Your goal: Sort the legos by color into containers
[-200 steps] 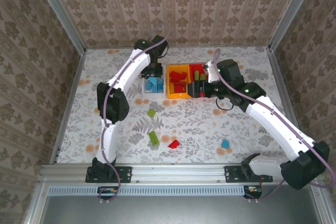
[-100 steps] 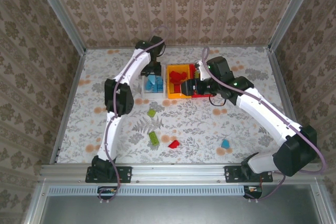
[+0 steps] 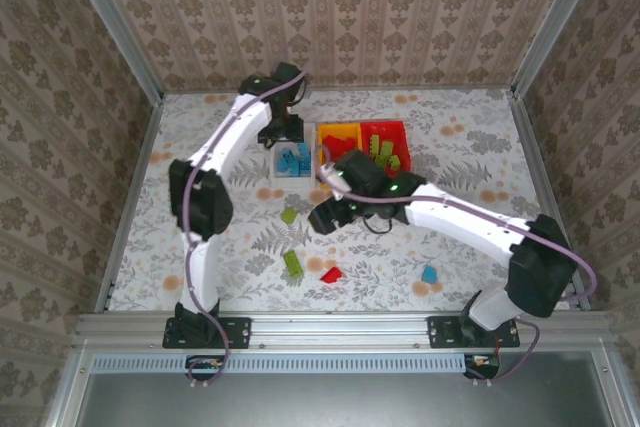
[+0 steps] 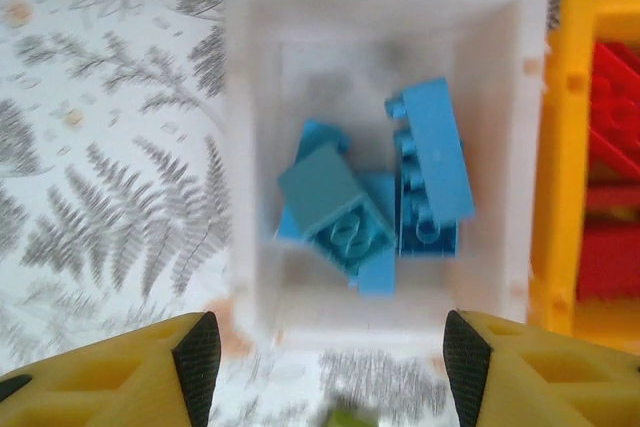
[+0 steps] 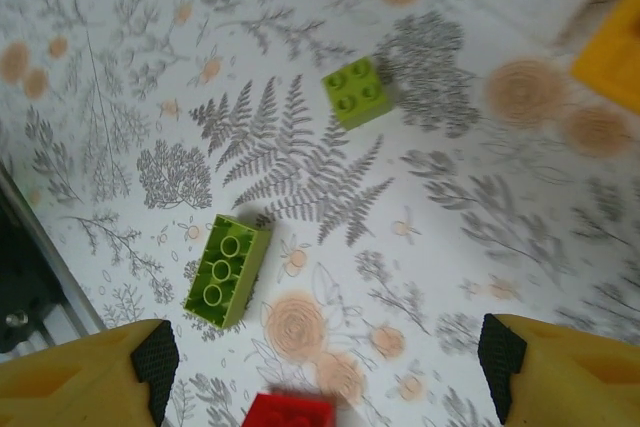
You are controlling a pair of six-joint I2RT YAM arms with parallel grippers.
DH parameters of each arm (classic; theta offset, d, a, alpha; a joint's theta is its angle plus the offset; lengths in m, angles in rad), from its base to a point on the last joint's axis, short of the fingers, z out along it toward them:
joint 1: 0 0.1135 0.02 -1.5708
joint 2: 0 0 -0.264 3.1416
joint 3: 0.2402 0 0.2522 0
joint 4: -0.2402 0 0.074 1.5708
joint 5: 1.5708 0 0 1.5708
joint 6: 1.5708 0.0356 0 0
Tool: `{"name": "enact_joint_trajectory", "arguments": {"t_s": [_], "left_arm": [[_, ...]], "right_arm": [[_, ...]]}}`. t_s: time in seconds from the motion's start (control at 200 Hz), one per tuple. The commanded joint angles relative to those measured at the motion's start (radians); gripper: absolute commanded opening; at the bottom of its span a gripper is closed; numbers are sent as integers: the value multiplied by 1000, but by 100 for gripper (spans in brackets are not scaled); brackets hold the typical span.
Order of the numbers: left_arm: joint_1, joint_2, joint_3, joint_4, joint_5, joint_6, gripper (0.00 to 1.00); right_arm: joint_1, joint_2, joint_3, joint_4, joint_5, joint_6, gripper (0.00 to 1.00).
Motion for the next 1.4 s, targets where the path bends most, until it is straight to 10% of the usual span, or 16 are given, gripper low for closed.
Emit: {"name": "enact_joint_trajectory", "arguments": {"t_s": [0.0,0.51,0.99,1.395], "left_arm": [[16,-229,-178,48,-20,-61,63],[-41,-1181,-964,85,-96,-176,64],[-44,-1288,-977,13,-55,-119,64],[-44,-1287,-963,10,-22,-79,64]], "right_arm": [[42,96,51,72,144,104,81],[147,650,628,-346,346,746,77],[157,914,968,-509,459,847,73],[150,960,1018,-542,481,854,37]]}}
